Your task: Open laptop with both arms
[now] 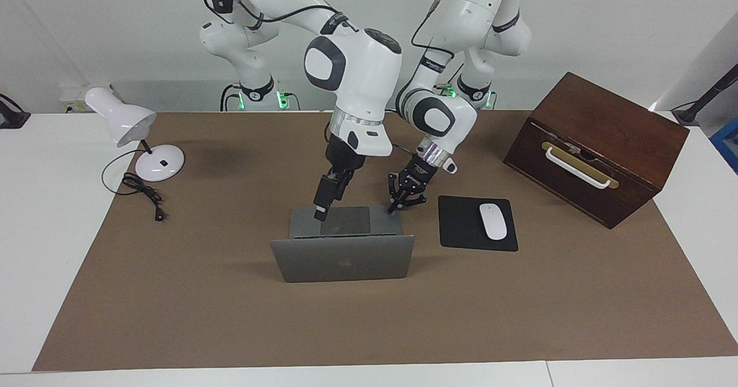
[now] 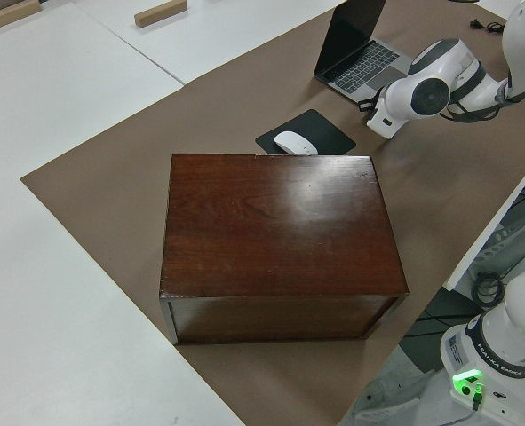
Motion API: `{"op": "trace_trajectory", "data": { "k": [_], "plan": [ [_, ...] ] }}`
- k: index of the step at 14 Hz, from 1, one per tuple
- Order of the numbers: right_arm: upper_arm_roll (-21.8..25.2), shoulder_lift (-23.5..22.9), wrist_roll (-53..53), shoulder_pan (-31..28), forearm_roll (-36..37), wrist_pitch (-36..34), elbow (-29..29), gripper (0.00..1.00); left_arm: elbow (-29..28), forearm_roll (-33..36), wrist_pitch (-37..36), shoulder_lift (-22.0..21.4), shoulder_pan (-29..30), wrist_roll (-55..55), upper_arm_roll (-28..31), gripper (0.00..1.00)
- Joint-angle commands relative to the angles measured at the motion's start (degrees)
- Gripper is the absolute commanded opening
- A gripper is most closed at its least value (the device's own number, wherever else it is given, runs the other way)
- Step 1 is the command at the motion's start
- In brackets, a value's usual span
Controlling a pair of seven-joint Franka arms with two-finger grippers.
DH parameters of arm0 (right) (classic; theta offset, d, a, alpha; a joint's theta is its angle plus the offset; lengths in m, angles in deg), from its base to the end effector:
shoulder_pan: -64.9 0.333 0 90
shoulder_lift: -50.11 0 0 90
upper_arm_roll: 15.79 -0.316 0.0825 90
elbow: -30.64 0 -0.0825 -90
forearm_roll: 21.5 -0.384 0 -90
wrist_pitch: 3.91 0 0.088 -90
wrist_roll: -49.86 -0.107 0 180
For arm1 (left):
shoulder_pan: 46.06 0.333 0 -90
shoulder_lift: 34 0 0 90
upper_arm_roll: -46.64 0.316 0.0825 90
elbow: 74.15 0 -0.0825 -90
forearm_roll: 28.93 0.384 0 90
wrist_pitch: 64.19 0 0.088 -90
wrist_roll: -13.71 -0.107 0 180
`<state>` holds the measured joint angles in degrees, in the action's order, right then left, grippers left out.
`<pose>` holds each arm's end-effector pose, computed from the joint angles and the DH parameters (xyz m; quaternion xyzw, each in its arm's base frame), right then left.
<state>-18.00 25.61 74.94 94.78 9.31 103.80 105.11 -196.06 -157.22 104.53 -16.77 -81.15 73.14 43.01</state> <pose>0.6190 0.3362 0.5256 0.8177 0.5128 0.0888 0.2459 0.4497 -0.2947 0.2544 0.2644 0.8715 -0.2334 0.3406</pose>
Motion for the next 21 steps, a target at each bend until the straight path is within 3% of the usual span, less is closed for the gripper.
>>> {"op": "trace_trajectory", "data": {
  "k": [1,11,18,21],
  "plan": [
    [0.28,2.17,-0.64,-0.69,-4.43,-3.20,0.24,1.00,0.01,0.33,3.72,-0.18,-1.03,-0.63,0.91,0.00],
    [0.19,9.99,-11.62,-8.95,-19.11,-12.51,0.24,1.00,0.80,2.96,11.54,-6.41,-0.94,-1.95,0.82,0.00],
    [0.10,12.81,-22.61,-12.90,-21.05,-17.18,0.24,1.00,4.57,11.74,10.67,-7.13,6.25,-2.04,0.64,0.00],
    [0.19,14.13,-24.11,-16.06,-24.21,-17.97,0.32,1.00,6.77,17.09,6.64,-6.86,9.94,-1.95,0.73,0.00]
  ]
}}
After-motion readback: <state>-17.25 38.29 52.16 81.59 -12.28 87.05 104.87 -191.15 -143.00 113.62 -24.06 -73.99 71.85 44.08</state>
